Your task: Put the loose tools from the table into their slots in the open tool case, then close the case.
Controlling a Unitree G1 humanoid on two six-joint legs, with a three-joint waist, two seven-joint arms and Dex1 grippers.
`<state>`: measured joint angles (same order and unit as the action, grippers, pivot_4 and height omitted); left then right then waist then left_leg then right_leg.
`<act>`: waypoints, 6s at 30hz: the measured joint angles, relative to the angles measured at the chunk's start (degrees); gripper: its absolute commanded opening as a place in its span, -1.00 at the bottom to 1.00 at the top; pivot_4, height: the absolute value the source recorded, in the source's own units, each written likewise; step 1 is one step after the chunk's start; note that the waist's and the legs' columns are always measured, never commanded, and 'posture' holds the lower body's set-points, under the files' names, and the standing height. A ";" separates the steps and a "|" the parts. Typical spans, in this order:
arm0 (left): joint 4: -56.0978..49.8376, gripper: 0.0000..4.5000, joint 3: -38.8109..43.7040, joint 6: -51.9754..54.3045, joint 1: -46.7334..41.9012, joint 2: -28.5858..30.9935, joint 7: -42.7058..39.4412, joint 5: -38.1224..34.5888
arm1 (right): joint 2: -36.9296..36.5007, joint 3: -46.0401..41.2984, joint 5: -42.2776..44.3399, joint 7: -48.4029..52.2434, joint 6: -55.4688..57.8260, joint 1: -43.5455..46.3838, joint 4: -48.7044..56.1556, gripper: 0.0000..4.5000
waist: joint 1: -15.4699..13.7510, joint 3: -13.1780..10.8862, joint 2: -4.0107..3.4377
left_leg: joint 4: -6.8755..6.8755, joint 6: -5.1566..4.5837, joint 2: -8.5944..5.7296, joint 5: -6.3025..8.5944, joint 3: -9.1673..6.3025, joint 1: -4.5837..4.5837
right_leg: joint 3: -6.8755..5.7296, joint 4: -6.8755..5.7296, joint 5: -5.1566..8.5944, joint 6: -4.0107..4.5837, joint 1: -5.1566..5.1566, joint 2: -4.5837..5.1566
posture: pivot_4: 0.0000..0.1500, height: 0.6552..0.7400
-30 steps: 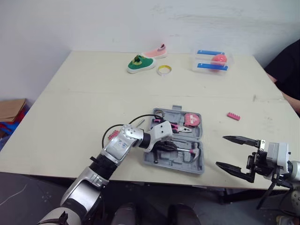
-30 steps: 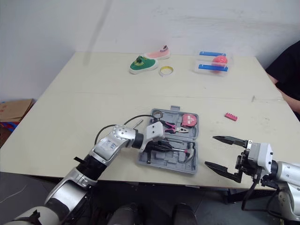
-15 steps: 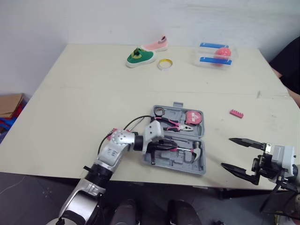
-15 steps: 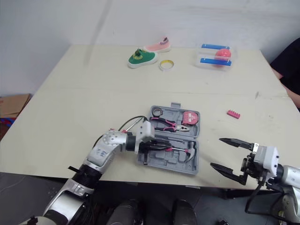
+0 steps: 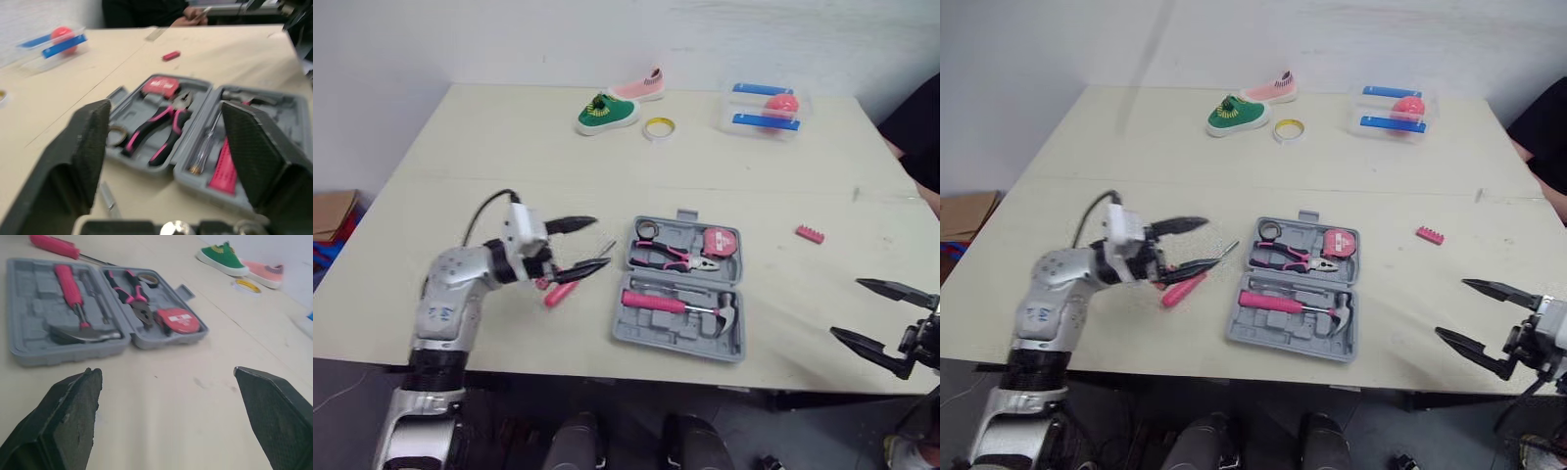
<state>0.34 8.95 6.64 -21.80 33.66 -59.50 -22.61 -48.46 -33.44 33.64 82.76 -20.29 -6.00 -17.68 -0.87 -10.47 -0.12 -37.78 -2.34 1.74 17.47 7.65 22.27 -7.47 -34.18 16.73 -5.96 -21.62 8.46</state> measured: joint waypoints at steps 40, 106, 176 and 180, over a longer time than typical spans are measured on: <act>-5.08 0.99 8.79 10.96 21.13 5.31 16.98 0.61 | 9.64 13.44 2.21 -6.49 7.91 9.08 17.76 1.00 | 1.10 -0.27 -0.02 | 0.65 0.59 0.03 -0.30 0.94 0.01 | 0.86 -0.26 -0.09 0.20 -0.97 -0.06 | 1.00 1.00; 2.07 -0.68 11.04 5.58 17.61 -3.00 11.27 -7.15 | 10.54 17.10 2.92 -10.50 15.42 10.18 26.59 1.00 | 1.00 -0.32 0.24 | 0.55 0.52 0.03 -0.57 0.91 0.06 | 0.82 -0.60 -0.08 0.25 -1.10 0.00 | 1.00 1.00; -20.15 0.20 -23.80 15.78 -6.37 3.99 -0.67 14.16 | 9.94 17.17 1.82 -5.47 11.50 -0.77 26.36 1.00 | -0.37 -0.43 0.40 | 0.11 0.04 0.02 -0.66 0.90 0.07 | 0.92 -0.76 -0.11 0.19 -0.95 -0.05 | 1.00 1.00; -17.78 -0.18 -19.86 12.37 -3.16 2.46 -1.97 9.47 | 9.90 17.16 1.90 -5.52 11.62 -0.81 26.38 1.00 | -0.37 -0.43 0.40 | 0.08 0.04 0.01 -0.65 0.90 0.08 | 0.89 -0.76 -0.11 0.19 -0.94 -0.06 | 1.00 1.00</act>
<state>-17.43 -10.91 19.01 -24.96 36.12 -61.47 -13.13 -38.56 -16.28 35.55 77.25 -8.68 -6.81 8.70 -1.24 -10.89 0.27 -37.70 -2.30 1.75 16.82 8.55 22.35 -6.59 -34.94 16.63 -5.76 -22.56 8.40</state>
